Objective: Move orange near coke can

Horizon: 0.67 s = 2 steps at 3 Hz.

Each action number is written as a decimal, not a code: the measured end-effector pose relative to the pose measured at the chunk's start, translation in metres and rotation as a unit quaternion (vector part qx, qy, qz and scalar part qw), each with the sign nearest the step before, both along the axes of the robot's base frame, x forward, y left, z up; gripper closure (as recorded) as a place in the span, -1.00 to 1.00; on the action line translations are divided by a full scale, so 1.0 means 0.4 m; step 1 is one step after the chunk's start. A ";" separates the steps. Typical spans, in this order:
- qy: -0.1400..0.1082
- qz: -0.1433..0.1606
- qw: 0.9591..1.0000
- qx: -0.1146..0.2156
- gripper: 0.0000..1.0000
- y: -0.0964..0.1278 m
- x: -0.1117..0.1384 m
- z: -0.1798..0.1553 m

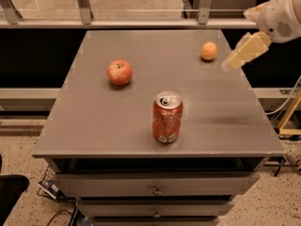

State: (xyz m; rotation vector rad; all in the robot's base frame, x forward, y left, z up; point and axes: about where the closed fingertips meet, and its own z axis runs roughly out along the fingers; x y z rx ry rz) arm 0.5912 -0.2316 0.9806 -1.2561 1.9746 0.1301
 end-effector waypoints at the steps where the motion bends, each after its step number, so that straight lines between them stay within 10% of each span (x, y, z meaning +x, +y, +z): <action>1: -0.041 -0.009 0.996 0.080 -1.00 0.014 0.122 -0.008; 2: -0.089 -0.044 0.985 0.143 -1.00 0.026 0.210 -0.018</action>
Offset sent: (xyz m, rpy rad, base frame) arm 0.1009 0.0106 -0.0349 0.3998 -0.2067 -0.1494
